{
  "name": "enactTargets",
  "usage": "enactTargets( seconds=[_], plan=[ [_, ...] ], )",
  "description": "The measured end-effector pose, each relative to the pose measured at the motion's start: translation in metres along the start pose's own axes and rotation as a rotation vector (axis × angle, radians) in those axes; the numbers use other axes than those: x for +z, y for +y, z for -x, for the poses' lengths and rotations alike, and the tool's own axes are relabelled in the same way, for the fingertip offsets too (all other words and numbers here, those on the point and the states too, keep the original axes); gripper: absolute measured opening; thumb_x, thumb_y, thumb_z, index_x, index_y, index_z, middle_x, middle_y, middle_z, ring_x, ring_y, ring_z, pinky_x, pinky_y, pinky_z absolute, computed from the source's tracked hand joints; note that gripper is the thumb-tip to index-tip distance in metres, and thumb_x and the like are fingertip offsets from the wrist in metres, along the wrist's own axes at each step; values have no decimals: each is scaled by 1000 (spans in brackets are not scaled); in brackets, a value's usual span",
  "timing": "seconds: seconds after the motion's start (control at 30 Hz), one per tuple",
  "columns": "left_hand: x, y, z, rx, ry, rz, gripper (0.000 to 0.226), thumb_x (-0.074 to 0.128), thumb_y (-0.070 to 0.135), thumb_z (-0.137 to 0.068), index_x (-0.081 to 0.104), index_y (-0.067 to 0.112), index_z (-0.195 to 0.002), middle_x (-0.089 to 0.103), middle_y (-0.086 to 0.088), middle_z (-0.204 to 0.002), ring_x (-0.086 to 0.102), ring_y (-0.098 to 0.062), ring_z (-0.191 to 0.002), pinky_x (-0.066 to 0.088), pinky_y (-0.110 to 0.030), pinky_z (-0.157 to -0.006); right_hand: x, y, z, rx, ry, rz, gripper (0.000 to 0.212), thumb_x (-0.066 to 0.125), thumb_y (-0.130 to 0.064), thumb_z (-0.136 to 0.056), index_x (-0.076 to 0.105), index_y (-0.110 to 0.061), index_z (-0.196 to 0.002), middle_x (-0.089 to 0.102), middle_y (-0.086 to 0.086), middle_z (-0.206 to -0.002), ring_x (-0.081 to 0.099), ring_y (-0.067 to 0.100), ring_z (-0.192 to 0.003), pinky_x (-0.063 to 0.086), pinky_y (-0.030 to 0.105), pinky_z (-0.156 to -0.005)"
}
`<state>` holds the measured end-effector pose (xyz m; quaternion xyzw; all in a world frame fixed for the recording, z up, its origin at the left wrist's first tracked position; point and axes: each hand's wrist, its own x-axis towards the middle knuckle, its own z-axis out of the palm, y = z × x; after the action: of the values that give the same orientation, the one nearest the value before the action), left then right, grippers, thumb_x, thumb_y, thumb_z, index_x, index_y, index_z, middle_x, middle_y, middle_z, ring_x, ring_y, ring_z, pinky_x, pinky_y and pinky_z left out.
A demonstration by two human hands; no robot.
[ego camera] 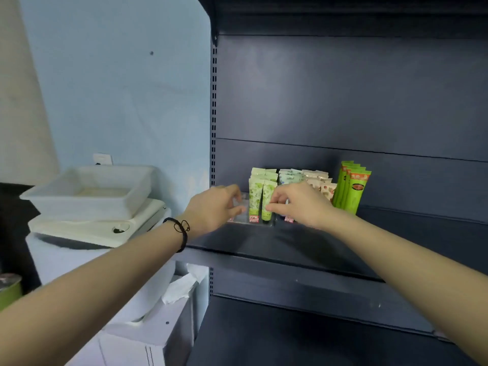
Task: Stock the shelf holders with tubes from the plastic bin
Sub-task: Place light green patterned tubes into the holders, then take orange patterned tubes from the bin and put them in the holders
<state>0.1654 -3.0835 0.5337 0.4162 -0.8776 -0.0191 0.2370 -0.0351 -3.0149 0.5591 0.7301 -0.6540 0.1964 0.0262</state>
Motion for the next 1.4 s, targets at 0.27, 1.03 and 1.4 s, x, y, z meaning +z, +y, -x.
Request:
enactTargets(
  seconds=[0.27, 1.03, 1.4],
  plan=[
    [68, 22, 146, 25, -215, -79, 28, 51, 54, -88, 53, 28, -99, 56, 13, -87, 49, -9, -81, 39, -27, -64, 78, -13, 108, -158, -526, -13, 33, 59, -62, -82, 63, -30, -80, 60, -11, -73, 54, 1, -65, 49, 34, -72],
    [543, 37, 449, -659, -1040, 342, 38, 59, 52, -84, 61, 19, -103, 64, -1, -111, 58, -23, -107, 48, -37, -88, 529, 131, 376, 282, -1083, -303, 38, 67, -43, -85, 67, -7, -96, 65, 10, -88, 59, 15, -81, 41, 30, -73],
    [682, 24, 508, -1241, -713, 561, 46, 69, 27, -84, 50, 15, -125, 60, -4, -118, 59, -17, -93, 51, -25, -72, 676, 191, 479, 751, -1041, -335, 47, 70, -38, -83, 59, -8, -117, 63, 6, -108, 56, 17, -91, 39, 26, -75]
  ],
)
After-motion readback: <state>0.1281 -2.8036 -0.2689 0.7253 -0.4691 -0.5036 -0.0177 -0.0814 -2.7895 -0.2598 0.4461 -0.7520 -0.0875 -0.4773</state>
